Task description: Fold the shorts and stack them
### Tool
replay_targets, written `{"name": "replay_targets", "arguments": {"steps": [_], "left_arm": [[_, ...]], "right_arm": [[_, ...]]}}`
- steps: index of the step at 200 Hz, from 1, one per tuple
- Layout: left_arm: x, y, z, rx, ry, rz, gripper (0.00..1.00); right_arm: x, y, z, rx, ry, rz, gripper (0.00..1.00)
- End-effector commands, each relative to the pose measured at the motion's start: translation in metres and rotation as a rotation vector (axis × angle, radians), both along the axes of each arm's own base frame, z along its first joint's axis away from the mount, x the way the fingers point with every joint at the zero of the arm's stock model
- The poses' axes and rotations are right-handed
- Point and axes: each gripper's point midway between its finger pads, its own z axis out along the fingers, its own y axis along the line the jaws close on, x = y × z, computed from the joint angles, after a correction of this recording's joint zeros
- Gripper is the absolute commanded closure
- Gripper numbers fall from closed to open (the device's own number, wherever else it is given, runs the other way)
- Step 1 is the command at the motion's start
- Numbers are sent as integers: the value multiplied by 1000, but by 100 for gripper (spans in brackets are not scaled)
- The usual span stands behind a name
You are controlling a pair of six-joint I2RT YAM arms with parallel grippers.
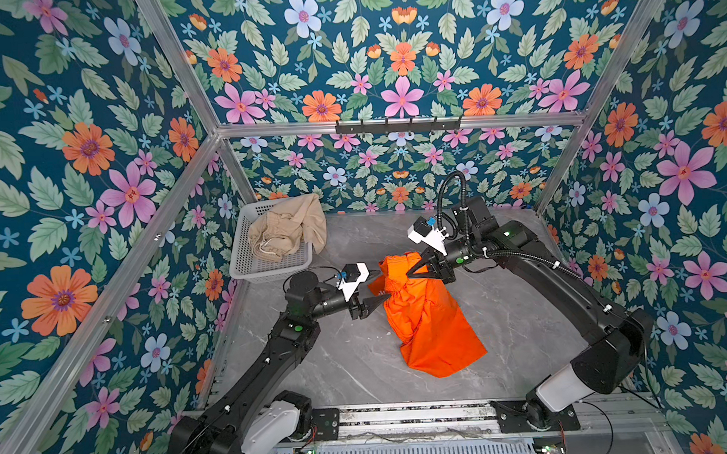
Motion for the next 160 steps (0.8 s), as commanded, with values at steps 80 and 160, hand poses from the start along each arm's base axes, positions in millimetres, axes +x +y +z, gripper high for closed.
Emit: {"name": "replay_targets", "arguments": {"steps": [80, 160], "left_arm": [[0, -26, 12, -8, -66, -106, 42], [59, 22, 34, 63, 137, 411, 100]], "right_arm": [[-7, 6, 14, 74, -4, 78, 100], [65, 7, 25, 100, 0, -352, 60]]}}
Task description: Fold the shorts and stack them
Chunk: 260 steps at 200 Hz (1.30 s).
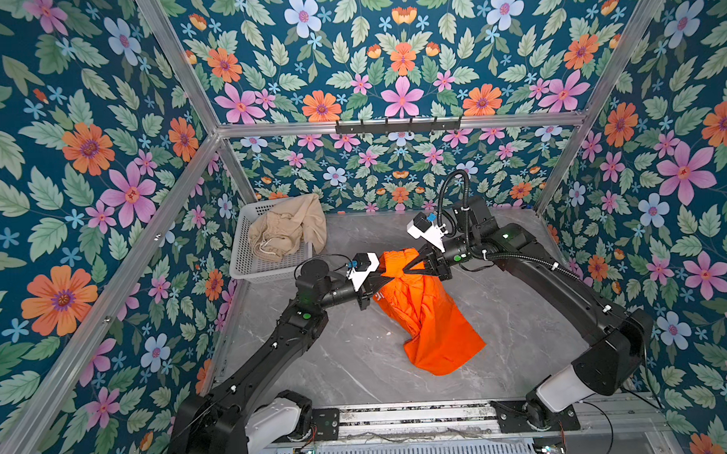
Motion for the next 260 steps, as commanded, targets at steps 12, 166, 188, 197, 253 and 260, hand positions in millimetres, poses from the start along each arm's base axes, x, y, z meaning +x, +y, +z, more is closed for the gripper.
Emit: {"name": "replay_targets", "arguments": {"steps": [12, 166, 188, 197, 253, 260], "left_arm": [[54, 61, 23, 106, 179, 519, 100], [65, -56, -46, 509, 511, 256, 100], [46, -97, -97, 553, 585, 141, 100], [41, -109, -114, 568, 620, 110, 92], [49, -115, -86, 399, 671, 100, 34], [51, -107, -78, 365, 672, 108, 33]], "right_arm": [[57, 0, 26, 72, 10, -321, 52], [55, -91, -60, -50, 234, -871, 40], [39, -111, -89, -117, 305, -951, 41], [33, -118, -100, -137, 332, -981, 40], [-5, -152, -140, -258, 450, -1082, 37], [-10, -153, -144, -275, 487, -1091, 37]]}}
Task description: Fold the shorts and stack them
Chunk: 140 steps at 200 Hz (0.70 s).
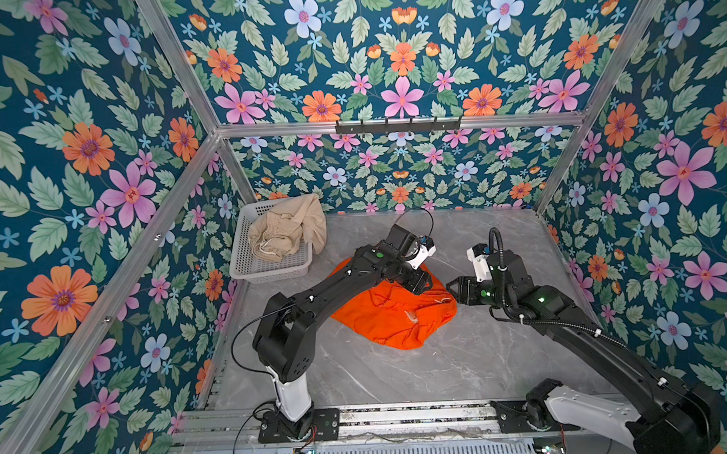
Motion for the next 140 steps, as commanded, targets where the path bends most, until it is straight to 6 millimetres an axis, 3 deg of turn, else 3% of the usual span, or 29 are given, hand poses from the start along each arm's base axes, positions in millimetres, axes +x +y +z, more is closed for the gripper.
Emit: {"name": "replay_targets", "arguments": {"steps": [1, 24, 59, 83, 140], "left_arm": [[9, 5, 39, -155, -26, 40, 33], [16, 38, 47, -218, -48, 99, 35], [19, 80, 3, -170, -50, 103, 36], [15, 83, -26, -95, -105, -15, 35], [33, 82, -81, -28, 19, -67, 34]], "right_arm": [[-16, -13, -18, -27, 116, -69, 37], [-35, -10, -32, 25, 263, -119, 36], [-57, 21, -54, 33, 392, -80, 30], [-58, 45, -66, 34, 458, -42, 29], [-35, 65, -94, 78, 545, -148, 28]]}}
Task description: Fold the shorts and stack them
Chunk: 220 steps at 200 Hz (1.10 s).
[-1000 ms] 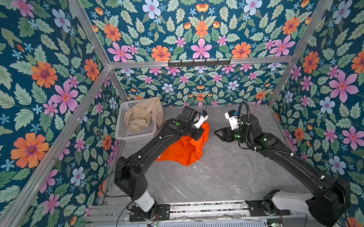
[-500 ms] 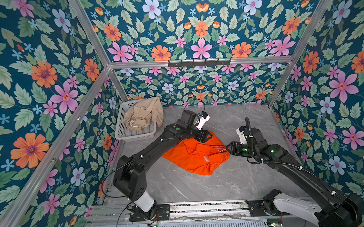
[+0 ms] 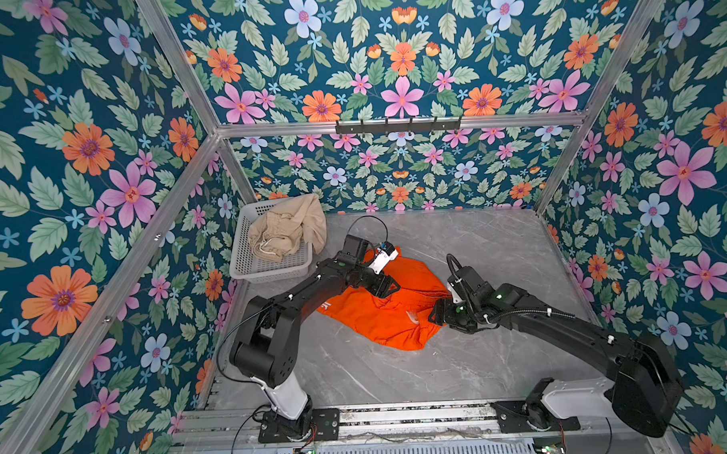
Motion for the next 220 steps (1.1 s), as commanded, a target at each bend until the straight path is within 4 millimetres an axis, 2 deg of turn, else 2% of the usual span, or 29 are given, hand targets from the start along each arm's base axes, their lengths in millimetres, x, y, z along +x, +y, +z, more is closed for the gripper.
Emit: {"name": "replay_targets", "arguments": {"steps": [1, 27, 59, 87, 121, 142, 157, 184, 212, 214, 220], "left_arm": [[-2, -4, -14, 13, 21, -61, 34], [-1, -6, -36, 35, 72, -71, 32], [-5, -10, -51, 19, 135, -81, 33], [-5, -6, -59, 48, 136, -72, 33], [-8, -8, -66, 38, 159, -82, 34], [-8, -10, -68, 21, 159, -71, 41], [-8, -12, -67, 5, 162, -66, 53], [-8, -15, -59, -27, 169, -48, 77], [-4, -16, -44, -64, 132, -11, 93], [-4, -16, -43, -65, 130, -8, 94], [-3, -16, -41, -72, 122, -6, 96]], "right_arm": [[12, 12, -3, 52, 30, -83, 28], [17, 16, -11, 56, 44, -111, 28], [20, 10, -24, 20, 62, -130, 27], [23, 10, -34, 13, 81, -136, 27], [30, 16, -37, 15, 86, -135, 27], [33, 20, -39, 9, 96, -130, 27], [33, 21, -41, -27, 103, -110, 27], [27, 9, -41, -186, 92, -84, 24], [22, 5, -36, -329, 53, -43, 24], [21, 5, -44, -357, 68, -38, 24], [21, 4, -47, -393, 64, -34, 24]]}}
